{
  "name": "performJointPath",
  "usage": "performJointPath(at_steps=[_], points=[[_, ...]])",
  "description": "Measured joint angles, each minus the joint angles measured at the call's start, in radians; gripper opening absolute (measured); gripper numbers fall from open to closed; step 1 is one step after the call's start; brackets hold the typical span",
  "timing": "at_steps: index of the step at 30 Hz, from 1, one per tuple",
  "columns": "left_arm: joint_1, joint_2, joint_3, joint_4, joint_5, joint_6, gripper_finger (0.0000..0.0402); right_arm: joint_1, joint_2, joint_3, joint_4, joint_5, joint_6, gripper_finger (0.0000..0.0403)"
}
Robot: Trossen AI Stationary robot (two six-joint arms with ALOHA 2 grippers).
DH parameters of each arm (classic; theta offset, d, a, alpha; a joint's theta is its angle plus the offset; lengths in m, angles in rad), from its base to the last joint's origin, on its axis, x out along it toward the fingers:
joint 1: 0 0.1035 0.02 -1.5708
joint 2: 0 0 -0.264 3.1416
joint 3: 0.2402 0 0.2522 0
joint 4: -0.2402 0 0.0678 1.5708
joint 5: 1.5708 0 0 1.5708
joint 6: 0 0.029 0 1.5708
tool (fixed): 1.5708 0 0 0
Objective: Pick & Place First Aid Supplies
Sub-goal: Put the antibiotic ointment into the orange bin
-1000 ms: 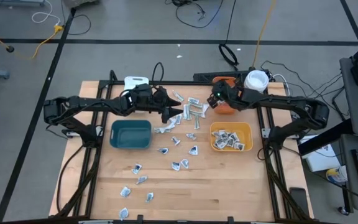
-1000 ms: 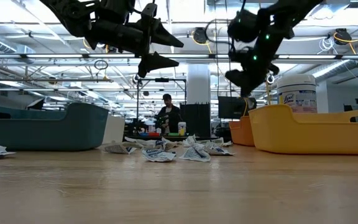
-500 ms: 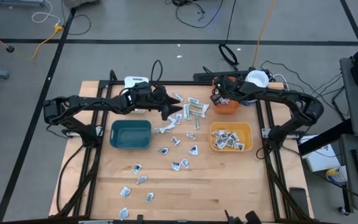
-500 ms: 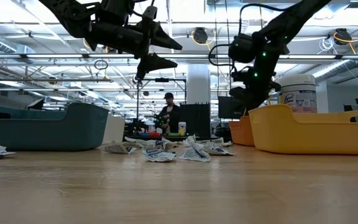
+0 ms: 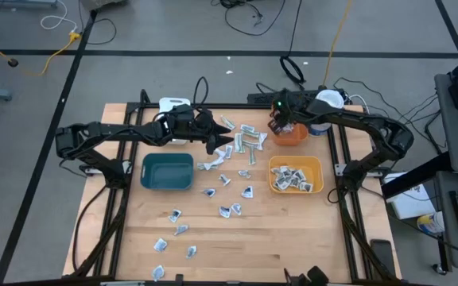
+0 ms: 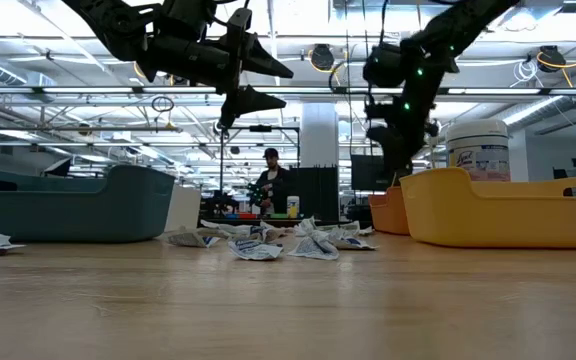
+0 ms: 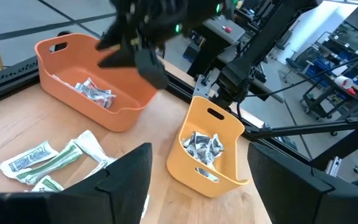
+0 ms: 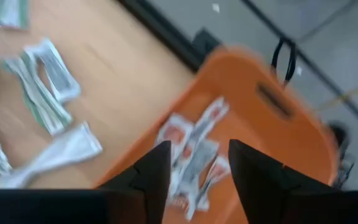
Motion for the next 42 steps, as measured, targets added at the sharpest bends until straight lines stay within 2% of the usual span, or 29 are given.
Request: performJointPath(at_steps=[2, 5, 14, 22, 34, 42], points=[[0.000, 0.000, 0.000, 0.000, 0.000, 0.000, 0.0271, 0.000, 0.012, 0.052, -0.011, -0.019, -0.058, 0.0166], [0.000, 0.000, 0.000, 0.000, 0.000, -0.001, 0.0271, -0.020, 0.038, 0.140, -0.047, -0.111, -0.111, 0.0167], [0.000, 0.000, 0.000, 0.001, 0.059, -0.026, 0.0271, -0.043, 0.271, 0.416, -0.200, -0.315, -0.229, 0.0160], [0.000, 0.000, 0.000, 0.002, 0.059, -0.023, 0.0269, -0.045, 0.418, 0.462, -0.203, -0.475, -0.313, 0.0160], [0.000, 0.000, 0.000, 0.001, 0.059, -0.022, 0.0248, -0.011, 0.500, 0.462, -0.095, -0.497, -0.370, 0.0160], [0.000, 0.000, 0.000, 0.002, 0.059, -0.030, 0.0261, 0.007, 0.573, 0.461, -0.071, -0.439, -0.352, 0.0160]])
